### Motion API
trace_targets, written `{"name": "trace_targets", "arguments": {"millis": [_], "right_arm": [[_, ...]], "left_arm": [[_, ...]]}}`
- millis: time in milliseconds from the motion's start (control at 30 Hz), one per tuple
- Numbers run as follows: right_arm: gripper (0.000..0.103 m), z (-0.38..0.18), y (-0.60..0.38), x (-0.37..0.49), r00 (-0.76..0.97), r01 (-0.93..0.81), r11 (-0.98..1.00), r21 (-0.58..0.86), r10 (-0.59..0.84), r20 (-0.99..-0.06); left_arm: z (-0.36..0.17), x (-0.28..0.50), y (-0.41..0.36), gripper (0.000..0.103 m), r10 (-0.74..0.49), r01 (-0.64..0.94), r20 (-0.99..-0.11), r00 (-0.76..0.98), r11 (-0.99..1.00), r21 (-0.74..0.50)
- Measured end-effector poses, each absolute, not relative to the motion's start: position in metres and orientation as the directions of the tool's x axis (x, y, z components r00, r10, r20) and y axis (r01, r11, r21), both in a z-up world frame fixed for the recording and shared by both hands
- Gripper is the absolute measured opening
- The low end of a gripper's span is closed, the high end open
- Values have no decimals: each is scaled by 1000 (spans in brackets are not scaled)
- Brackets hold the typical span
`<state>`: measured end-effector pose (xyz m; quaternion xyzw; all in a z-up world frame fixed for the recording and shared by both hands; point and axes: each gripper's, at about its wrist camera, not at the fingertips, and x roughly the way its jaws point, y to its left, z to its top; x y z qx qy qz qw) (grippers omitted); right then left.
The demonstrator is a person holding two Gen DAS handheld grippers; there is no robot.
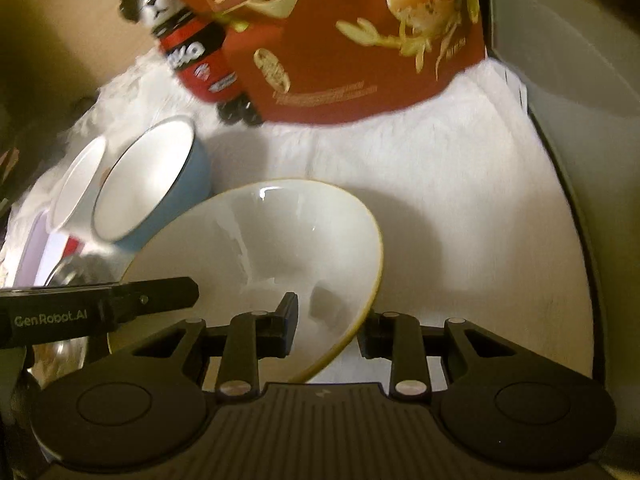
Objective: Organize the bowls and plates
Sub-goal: 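Close the left tool on the cream bowl's rim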
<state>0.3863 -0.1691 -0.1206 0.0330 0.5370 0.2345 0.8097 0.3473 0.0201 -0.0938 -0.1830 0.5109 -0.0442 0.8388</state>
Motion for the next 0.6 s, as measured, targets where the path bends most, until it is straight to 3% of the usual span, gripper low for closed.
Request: {"name": "trace_targets", "arguments": {"millis": [600], "right_arm": [[30,-113,-173,334,318,-259,926,277,352,-881]], "left_arm": [[-102,306,31,23,-370,-80,-840,398,898,-433]]}}
